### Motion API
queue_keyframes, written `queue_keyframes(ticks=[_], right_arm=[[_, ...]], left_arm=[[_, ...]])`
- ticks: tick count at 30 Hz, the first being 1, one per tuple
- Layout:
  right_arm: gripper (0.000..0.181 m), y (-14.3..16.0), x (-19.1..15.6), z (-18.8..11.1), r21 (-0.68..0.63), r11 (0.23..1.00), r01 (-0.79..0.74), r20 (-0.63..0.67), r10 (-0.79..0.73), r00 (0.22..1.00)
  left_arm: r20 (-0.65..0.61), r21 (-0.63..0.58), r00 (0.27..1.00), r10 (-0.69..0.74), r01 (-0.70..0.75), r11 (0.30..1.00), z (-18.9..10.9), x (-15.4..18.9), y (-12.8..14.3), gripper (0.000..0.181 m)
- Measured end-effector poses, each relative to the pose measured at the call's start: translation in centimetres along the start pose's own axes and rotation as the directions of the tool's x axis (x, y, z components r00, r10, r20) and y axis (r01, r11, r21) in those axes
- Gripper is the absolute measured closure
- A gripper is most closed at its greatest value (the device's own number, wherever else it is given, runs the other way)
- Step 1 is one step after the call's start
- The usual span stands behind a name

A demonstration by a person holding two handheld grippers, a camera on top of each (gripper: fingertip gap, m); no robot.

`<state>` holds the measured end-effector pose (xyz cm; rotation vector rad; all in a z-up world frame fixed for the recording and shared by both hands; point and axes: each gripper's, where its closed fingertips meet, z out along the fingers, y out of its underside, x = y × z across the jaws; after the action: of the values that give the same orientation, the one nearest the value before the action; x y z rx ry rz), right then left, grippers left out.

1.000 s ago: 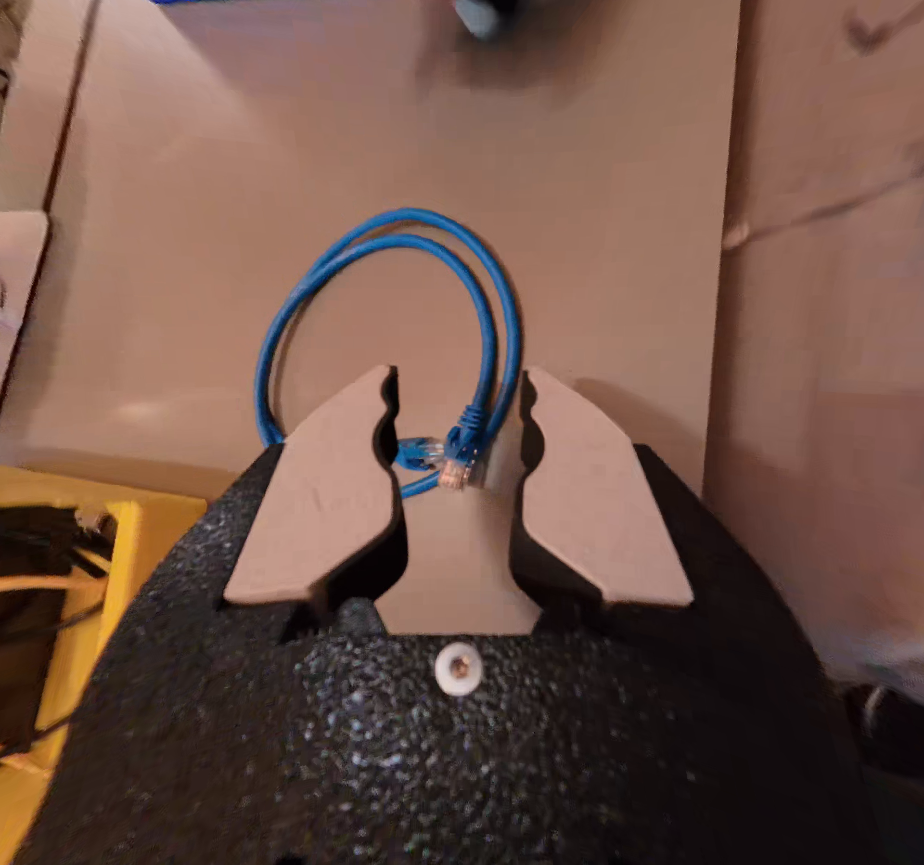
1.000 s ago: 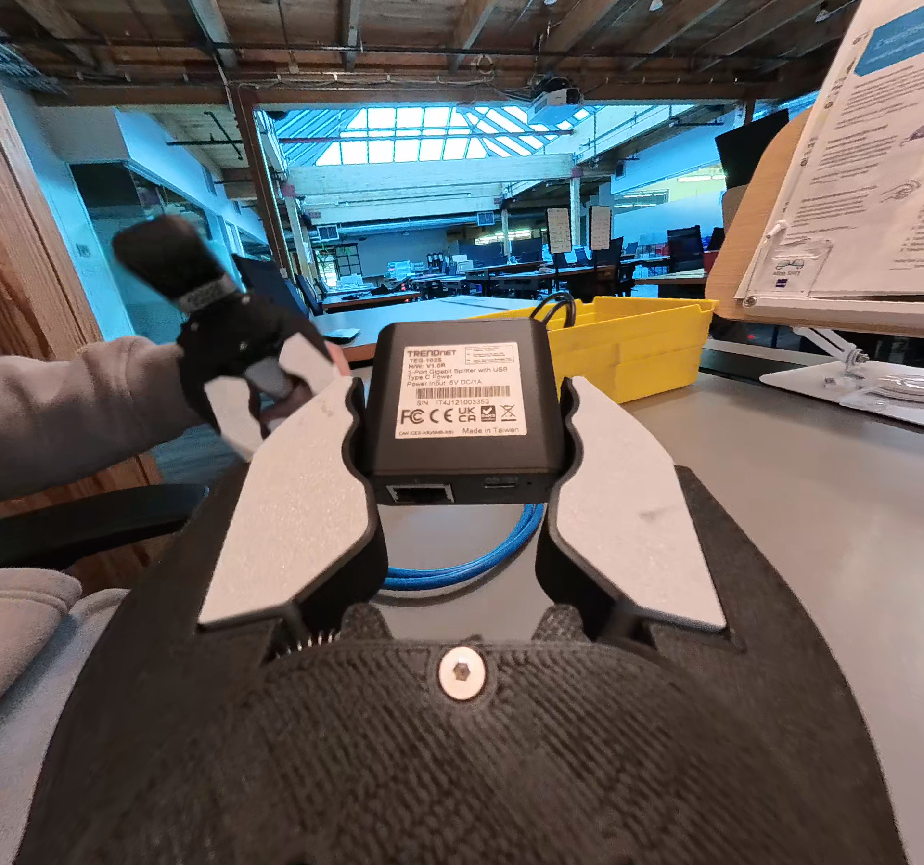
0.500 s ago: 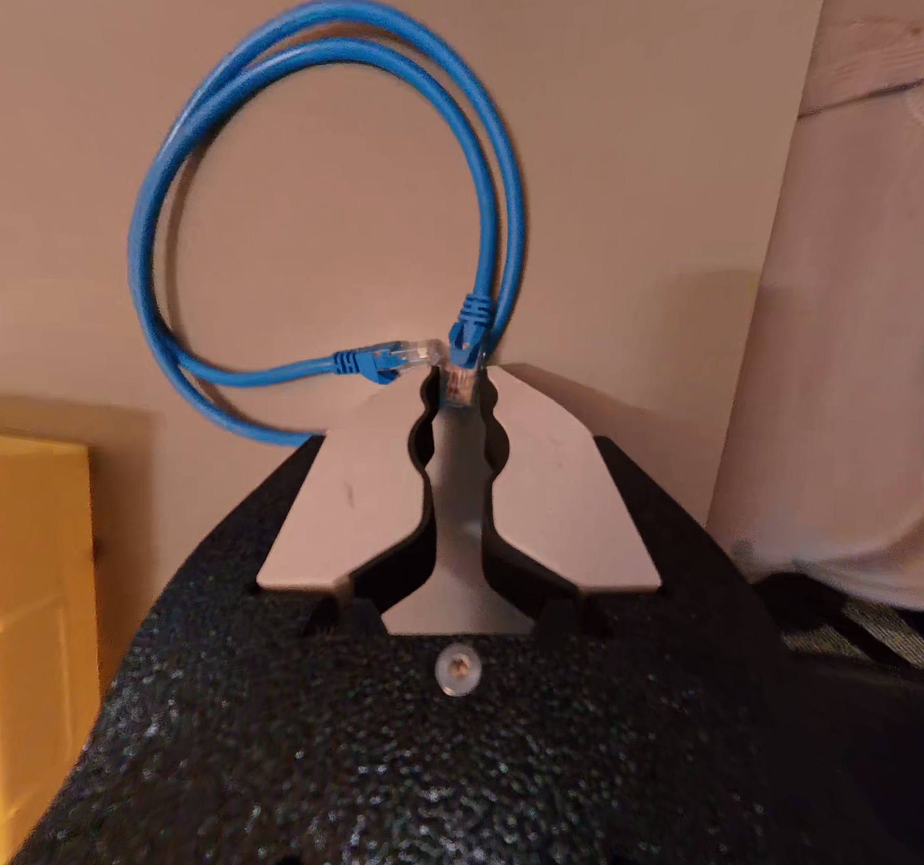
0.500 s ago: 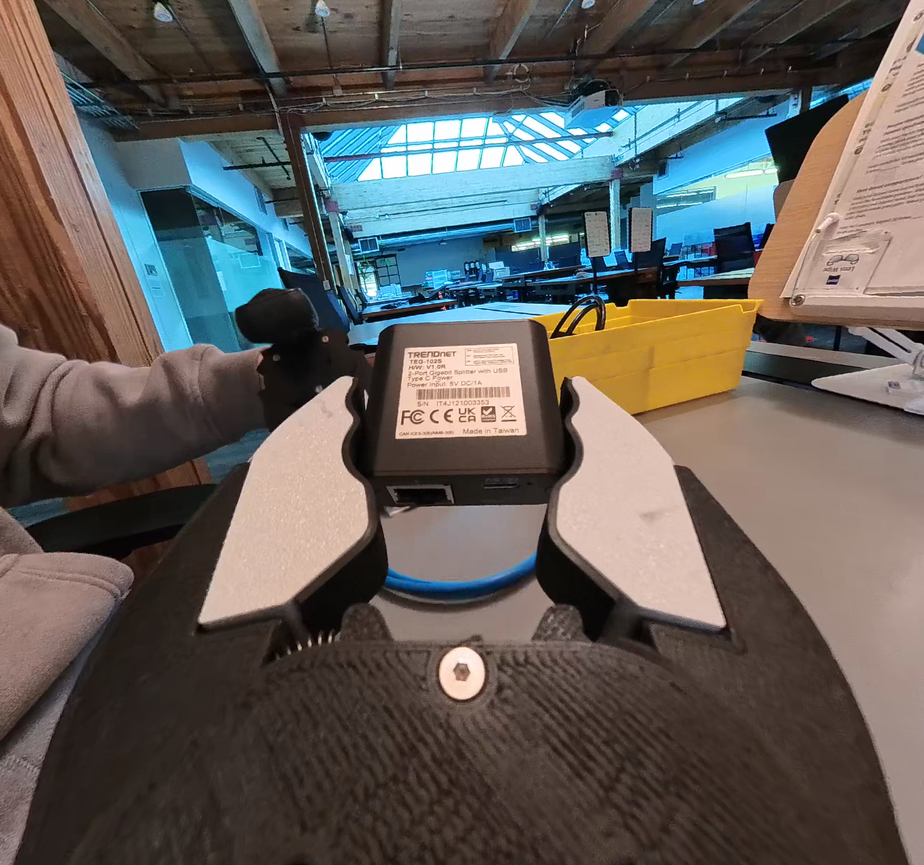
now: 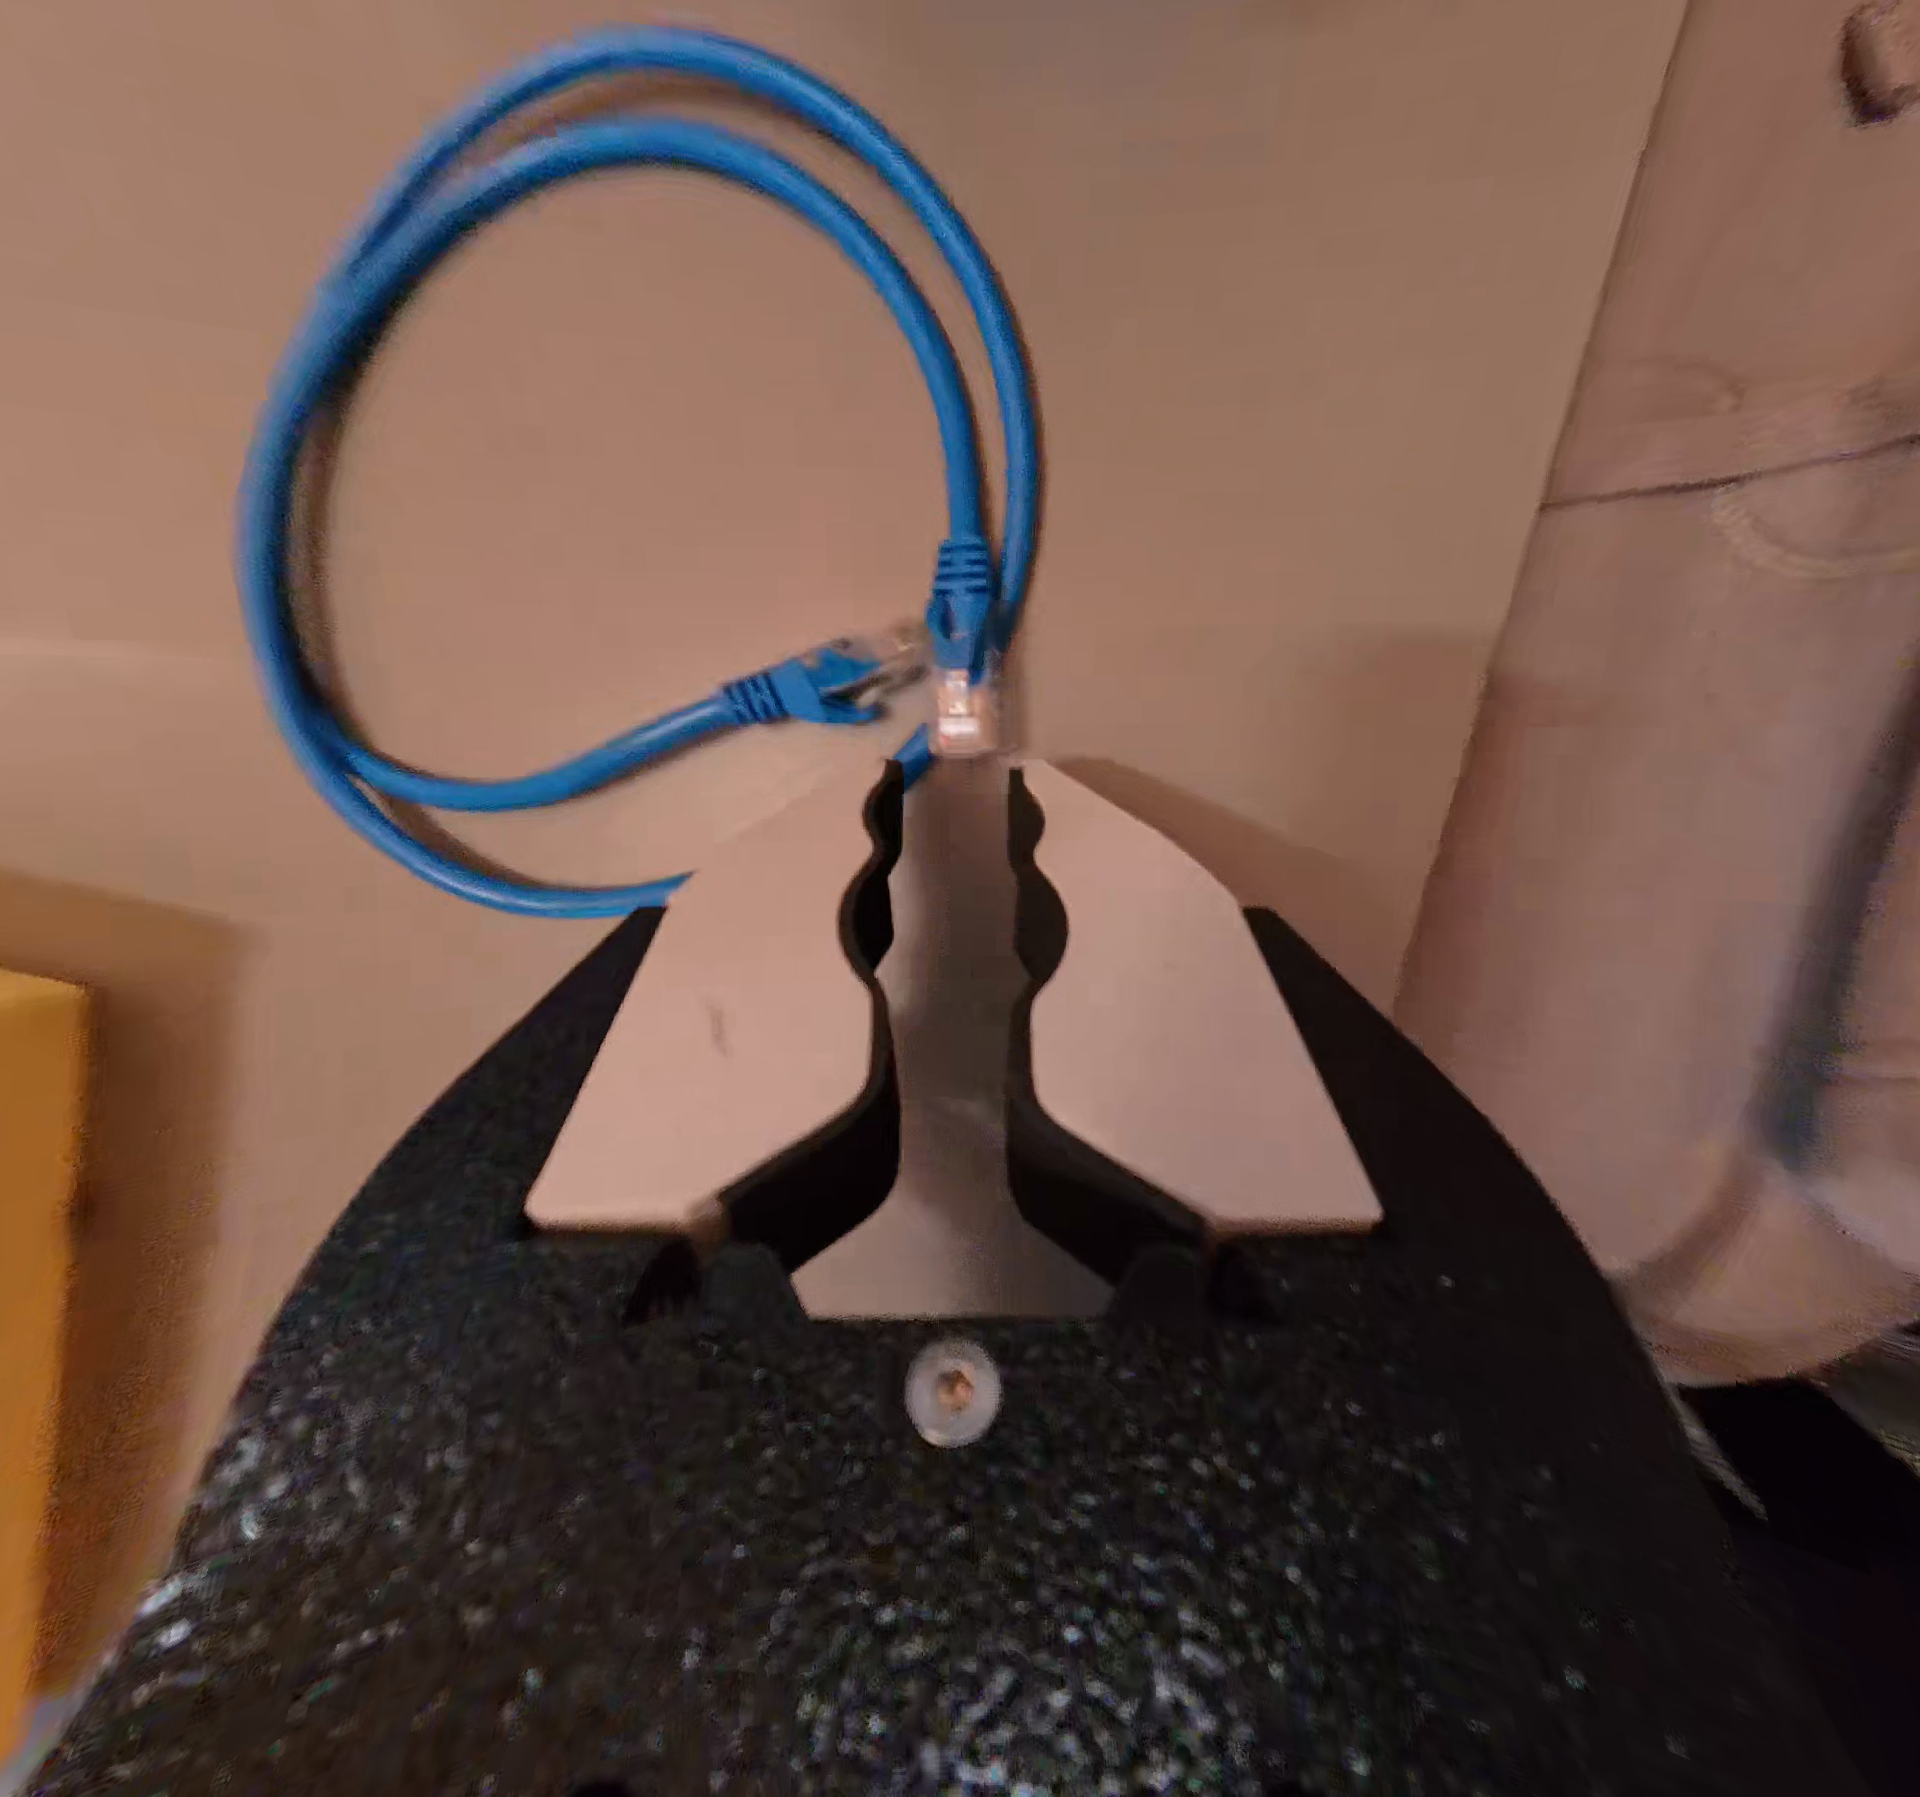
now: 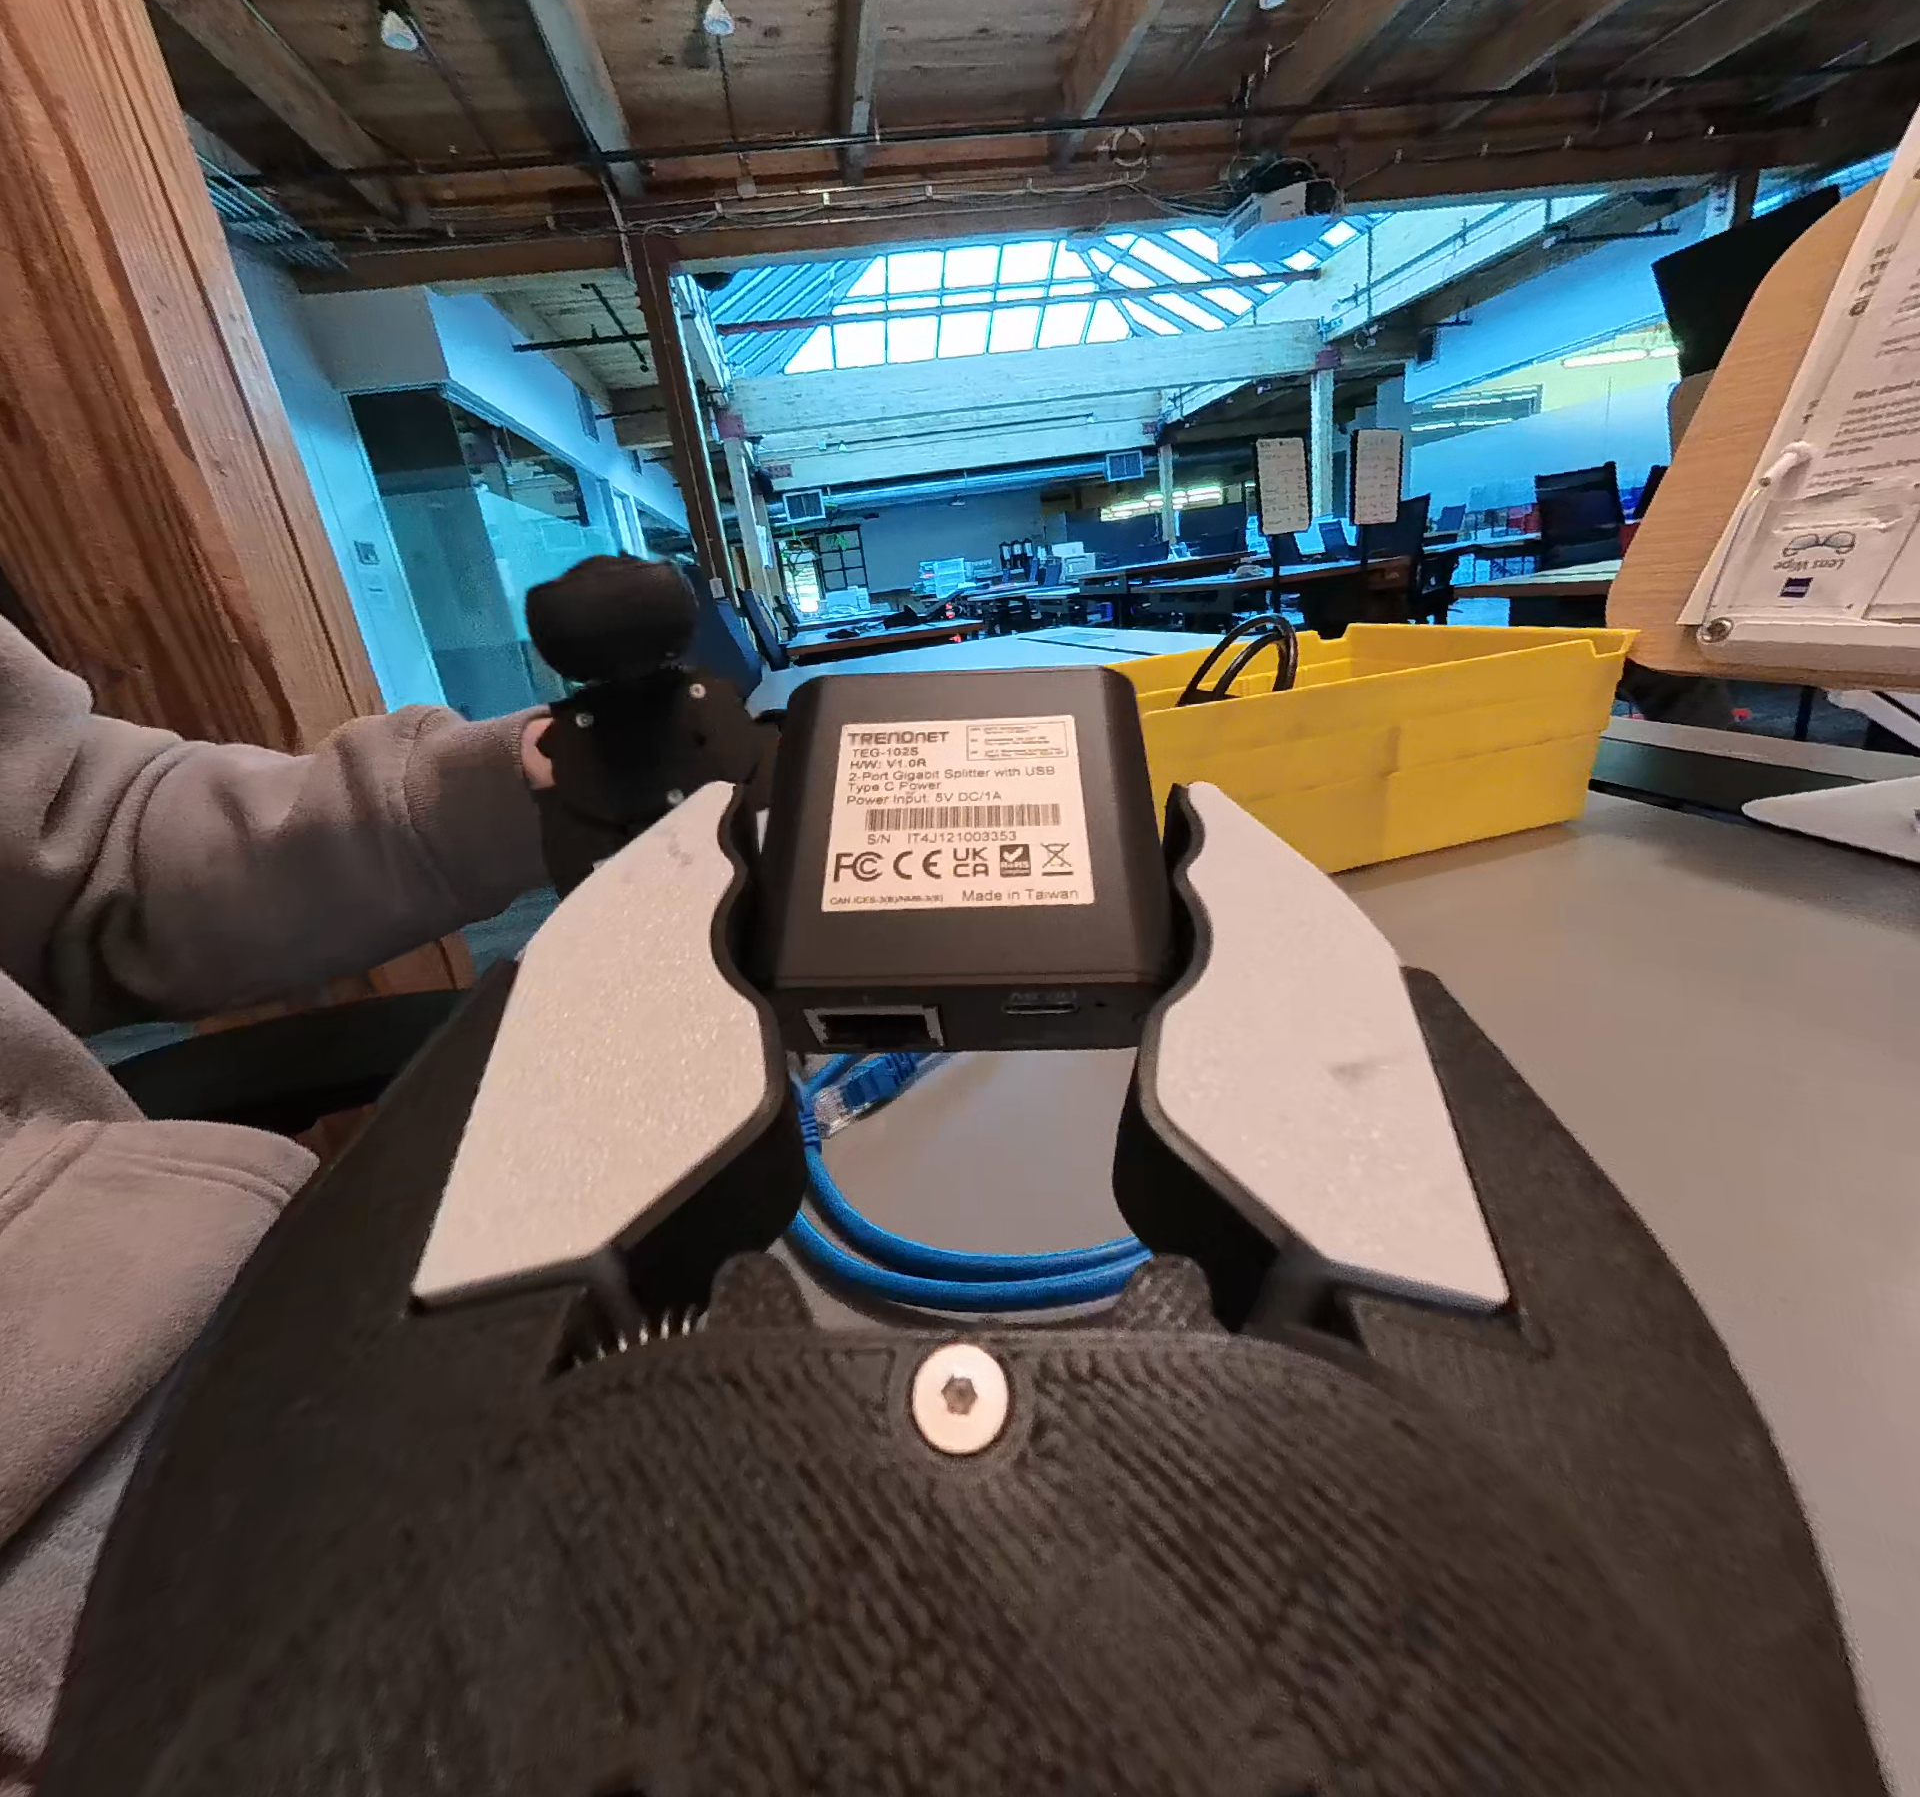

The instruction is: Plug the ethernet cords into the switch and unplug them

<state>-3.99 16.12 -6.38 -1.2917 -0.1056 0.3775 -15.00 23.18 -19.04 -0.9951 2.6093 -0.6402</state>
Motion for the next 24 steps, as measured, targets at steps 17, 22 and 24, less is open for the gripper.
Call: queue_keyframes(ticks=[17,22,24], right_arm=[[0.106,-0.9,-1.1,-3.2,-0.028,1.000,0.002,0.147,0.002,0.989],[0.106,-1.5,0.2,-3.8,0.020,1.000,-0.015,0.089,0.013,0.996],[0.106,-1.5,0.3,-3.8,0.020,1.000,-0.017,0.087,0.015,0.996]], left_arm=[[-0.186,0.347,0.979,0.080,-0.011,0.938,1.1,3.5,-8.7,0.150],[-0.161,0.335,0.981,0.108,-0.049,0.941,-0.4,1.2,-9.1,0.149],[-0.128,0.308,0.989,0.069,-0.027,0.951,-0.3,0.3,-9.3,0.149]])
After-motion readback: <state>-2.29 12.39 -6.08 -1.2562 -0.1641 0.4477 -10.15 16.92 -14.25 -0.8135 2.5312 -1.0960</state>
